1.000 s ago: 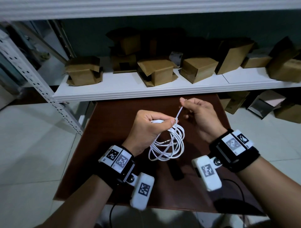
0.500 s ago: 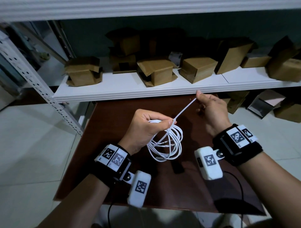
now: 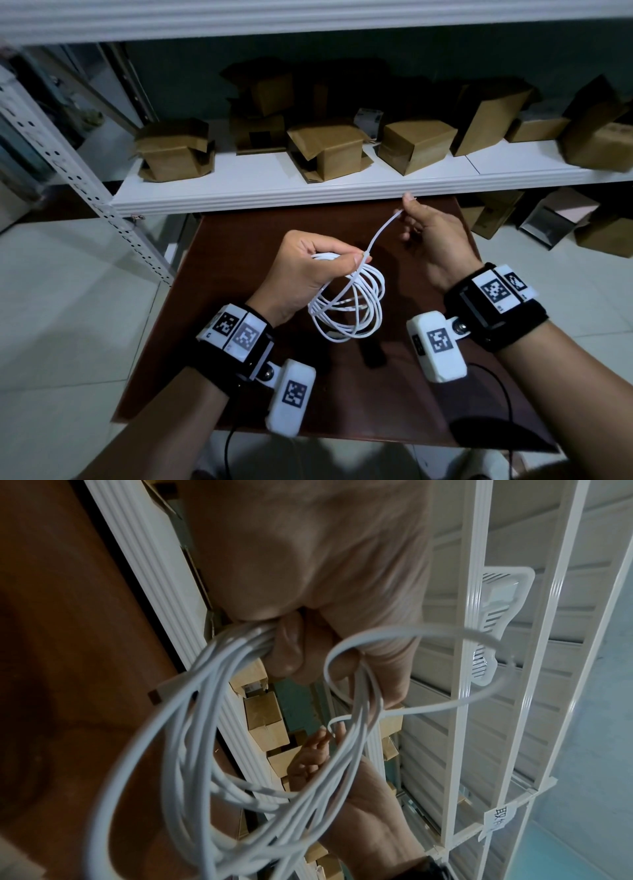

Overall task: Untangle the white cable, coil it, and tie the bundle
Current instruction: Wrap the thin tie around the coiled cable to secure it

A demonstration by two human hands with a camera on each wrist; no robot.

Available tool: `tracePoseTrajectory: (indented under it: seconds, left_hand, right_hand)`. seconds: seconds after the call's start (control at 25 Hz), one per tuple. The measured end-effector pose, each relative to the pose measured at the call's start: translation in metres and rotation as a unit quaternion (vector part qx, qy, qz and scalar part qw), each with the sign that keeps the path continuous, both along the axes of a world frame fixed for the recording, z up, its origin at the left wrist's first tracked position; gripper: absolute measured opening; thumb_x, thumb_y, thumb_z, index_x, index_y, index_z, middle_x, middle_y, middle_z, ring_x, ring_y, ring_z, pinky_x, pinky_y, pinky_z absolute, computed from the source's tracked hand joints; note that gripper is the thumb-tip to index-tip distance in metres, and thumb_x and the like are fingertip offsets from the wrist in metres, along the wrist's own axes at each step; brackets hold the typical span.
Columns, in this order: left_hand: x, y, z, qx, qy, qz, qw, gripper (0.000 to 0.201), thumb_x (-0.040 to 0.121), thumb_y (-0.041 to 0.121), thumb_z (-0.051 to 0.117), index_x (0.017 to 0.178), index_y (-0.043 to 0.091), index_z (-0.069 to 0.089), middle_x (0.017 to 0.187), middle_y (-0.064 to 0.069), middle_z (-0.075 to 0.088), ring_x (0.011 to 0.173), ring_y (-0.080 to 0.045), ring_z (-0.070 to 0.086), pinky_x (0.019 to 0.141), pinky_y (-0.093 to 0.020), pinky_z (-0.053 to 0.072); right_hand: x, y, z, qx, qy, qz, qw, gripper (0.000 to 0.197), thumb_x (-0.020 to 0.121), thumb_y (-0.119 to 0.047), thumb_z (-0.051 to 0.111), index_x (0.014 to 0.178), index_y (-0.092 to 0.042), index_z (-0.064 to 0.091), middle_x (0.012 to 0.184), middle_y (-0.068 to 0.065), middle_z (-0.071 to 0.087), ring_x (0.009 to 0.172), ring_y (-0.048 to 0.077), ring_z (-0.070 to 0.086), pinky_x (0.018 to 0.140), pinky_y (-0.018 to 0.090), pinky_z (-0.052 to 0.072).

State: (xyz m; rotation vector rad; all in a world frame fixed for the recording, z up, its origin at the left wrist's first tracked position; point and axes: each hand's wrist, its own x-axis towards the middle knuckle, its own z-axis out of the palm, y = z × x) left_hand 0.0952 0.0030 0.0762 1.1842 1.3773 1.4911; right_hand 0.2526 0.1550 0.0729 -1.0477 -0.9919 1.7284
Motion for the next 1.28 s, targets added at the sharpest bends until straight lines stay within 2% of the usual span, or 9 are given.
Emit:
tracePoseTrajectory:
  seconds: [0.24,0.36,0.48,0.6,0.72,0.88,1.04,1.2,1.28]
  left_hand:
    - [0.002,0.002,-0.002,0.005,-0.011,0.004,1.0,0.009,0.087,-0.006,0.076,0.095,-0.008,0.081,0.082,-0.01,0.082,0.073,-0.011,0.075,0.069,-0.02,0.056]
    - [0.001,0.002,-0.001,0.011,-0.022,0.005,1.0,0.01,0.088,-0.006,0.076,0.095,-0.004,0.082,0.084,-0.01,0.082,0.076,-0.013,0.076,0.072,-0.024,0.058]
    - [-0.001,0.004,-0.002,0.019,-0.035,0.019,0.999,0.012,0.088,-0.005,0.076,0.097,-0.002,0.082,0.092,-0.015,0.082,0.089,-0.02,0.077,0.087,-0.031,0.059]
    - [-0.001,0.004,-0.004,0.016,-0.046,0.034,0.998,0.012,0.089,-0.005,0.076,0.096,0.001,0.083,0.092,-0.014,0.082,0.093,-0.019,0.078,0.09,-0.029,0.059]
    - [0.001,0.003,-0.004,0.017,-0.043,0.034,0.998,0.012,0.089,-0.004,0.076,0.095,0.002,0.084,0.089,-0.015,0.082,0.084,-0.019,0.077,0.081,-0.028,0.06]
    - [0.005,0.004,0.001,0.025,-0.035,0.024,0.999,0.016,0.089,-0.009,0.073,0.091,0.003,0.083,0.08,-0.007,0.082,0.072,-0.009,0.076,0.069,-0.019,0.055]
    - [0.004,0.004,-0.001,0.023,-0.005,0.017,1.0,0.013,0.088,-0.006,0.076,0.091,0.004,0.084,0.08,-0.008,0.082,0.074,-0.009,0.073,0.069,-0.019,0.054]
    - [0.002,0.004,0.0,0.019,-0.007,0.004,1.0,0.013,0.088,-0.005,0.076,0.091,0.005,0.084,0.082,-0.007,0.082,0.075,-0.009,0.074,0.069,-0.019,0.054]
    - [0.002,0.004,0.001,0.022,-0.004,0.005,1.0,0.014,0.088,-0.004,0.076,0.09,0.008,0.084,0.082,-0.006,0.082,0.075,-0.007,0.074,0.069,-0.017,0.054]
  right_hand:
    - [-0.014,-0.03,0.003,-0.019,0.009,0.082,0.996,0.027,0.091,-0.033,0.077,0.094,-0.007,0.071,0.076,-0.001,0.069,0.057,0.005,0.045,0.055,0.019,0.039]
    - [-0.017,-0.046,0.006,-0.01,0.011,0.126,0.992,0.028,0.089,-0.033,0.076,0.092,-0.006,0.074,0.082,0.003,0.073,0.064,0.009,0.049,0.066,0.026,0.041]
    - [-0.016,-0.054,0.005,0.005,0.05,0.177,0.983,0.033,0.087,-0.032,0.077,0.089,-0.001,0.069,0.079,0.012,0.066,0.073,0.021,0.054,0.077,0.036,0.044]
    - [-0.016,-0.055,0.0,0.027,0.041,0.202,0.978,0.041,0.085,-0.038,0.081,0.084,0.0,0.065,0.072,0.014,0.058,0.067,0.024,0.052,0.075,0.041,0.042]
    - [-0.013,-0.053,0.002,0.059,0.005,0.19,0.98,0.036,0.091,-0.034,0.077,0.074,-0.005,0.063,0.065,0.009,0.055,0.061,0.019,0.045,0.065,0.033,0.038]
    - [-0.014,-0.051,0.006,0.079,-0.019,0.134,0.988,0.031,0.095,-0.025,0.073,0.083,0.002,0.063,0.066,0.006,0.062,0.055,0.01,0.044,0.055,0.021,0.037]
    - [-0.007,-0.03,0.012,0.032,-0.01,0.05,0.998,0.027,0.095,-0.02,0.073,0.073,-0.008,0.061,0.072,0.004,0.066,0.054,0.008,0.045,0.05,0.018,0.036]
    - [-0.001,-0.02,0.012,0.009,0.008,-0.002,1.0,0.023,0.095,-0.023,0.073,0.093,-0.002,0.063,0.08,0.008,0.062,0.054,0.008,0.043,0.047,0.017,0.037]
    - [-0.003,-0.022,0.01,0.001,0.025,0.032,0.999,0.026,0.097,-0.03,0.07,0.092,-0.005,0.063,0.077,0.002,0.065,0.056,0.007,0.042,0.049,0.016,0.036]
